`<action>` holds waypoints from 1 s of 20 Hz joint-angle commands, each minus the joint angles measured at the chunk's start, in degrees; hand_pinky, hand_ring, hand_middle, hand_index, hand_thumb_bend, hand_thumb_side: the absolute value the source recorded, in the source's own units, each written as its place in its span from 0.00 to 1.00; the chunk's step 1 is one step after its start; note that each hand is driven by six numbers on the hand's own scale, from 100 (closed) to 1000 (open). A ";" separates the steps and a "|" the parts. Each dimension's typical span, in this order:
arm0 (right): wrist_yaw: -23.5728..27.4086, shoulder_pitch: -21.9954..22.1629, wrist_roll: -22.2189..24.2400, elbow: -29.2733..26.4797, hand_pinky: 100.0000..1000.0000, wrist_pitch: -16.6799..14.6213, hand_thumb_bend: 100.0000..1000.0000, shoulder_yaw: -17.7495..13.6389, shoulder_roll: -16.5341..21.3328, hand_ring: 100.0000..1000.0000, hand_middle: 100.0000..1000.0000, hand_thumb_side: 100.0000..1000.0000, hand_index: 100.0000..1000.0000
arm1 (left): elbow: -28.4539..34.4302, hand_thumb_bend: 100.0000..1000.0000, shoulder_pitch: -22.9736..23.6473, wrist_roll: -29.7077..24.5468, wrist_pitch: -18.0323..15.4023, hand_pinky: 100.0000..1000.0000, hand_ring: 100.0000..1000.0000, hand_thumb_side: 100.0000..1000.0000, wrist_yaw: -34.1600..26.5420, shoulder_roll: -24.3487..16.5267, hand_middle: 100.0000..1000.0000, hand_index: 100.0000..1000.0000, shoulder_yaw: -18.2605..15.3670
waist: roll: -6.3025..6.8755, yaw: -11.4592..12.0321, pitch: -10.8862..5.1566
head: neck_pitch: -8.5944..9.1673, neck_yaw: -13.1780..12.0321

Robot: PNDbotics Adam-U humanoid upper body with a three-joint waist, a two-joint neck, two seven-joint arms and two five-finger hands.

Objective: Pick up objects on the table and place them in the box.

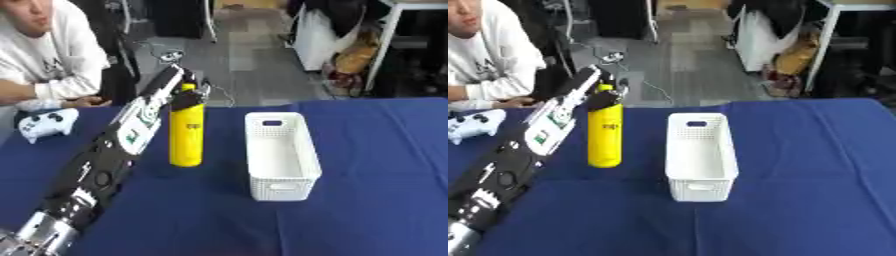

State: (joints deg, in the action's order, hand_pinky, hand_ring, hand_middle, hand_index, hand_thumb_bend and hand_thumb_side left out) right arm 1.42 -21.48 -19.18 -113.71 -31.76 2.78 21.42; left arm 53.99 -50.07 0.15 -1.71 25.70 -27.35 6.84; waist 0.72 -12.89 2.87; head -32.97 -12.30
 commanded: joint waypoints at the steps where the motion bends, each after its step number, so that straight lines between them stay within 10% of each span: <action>1: 0.08 -0.68 0.02 -0.89 0.00 -0.01 0.05 -0.41 0.53 0.13 0.13 0.78 0.29 | 1.69 0.00 -2.29 -0.96 0.87 0.00 0.00 0.56 -2.86 -0.02 0.00 0.18 0.32 | 0.08 -0.07 -0.96 | 0.59 -0.66; 20: 0.65 -1.29 0.46 -0.89 0.00 0.11 0.05 -0.25 0.55 0.13 0.13 0.77 0.29 | 2.59 0.00 -6.09 -4.98 3.80 0.00 0.00 0.56 -9.77 2.53 0.00 0.19 1.93 | 0.97 -0.80 -1.78 | 0.91 -0.48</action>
State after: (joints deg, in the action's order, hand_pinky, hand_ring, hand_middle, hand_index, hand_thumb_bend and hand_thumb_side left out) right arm 1.85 -21.76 -18.96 -113.71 -31.62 2.79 21.42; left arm 55.33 -54.57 -4.56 2.12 16.32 -23.95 8.86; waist 1.85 -13.63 2.04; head -32.93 -12.31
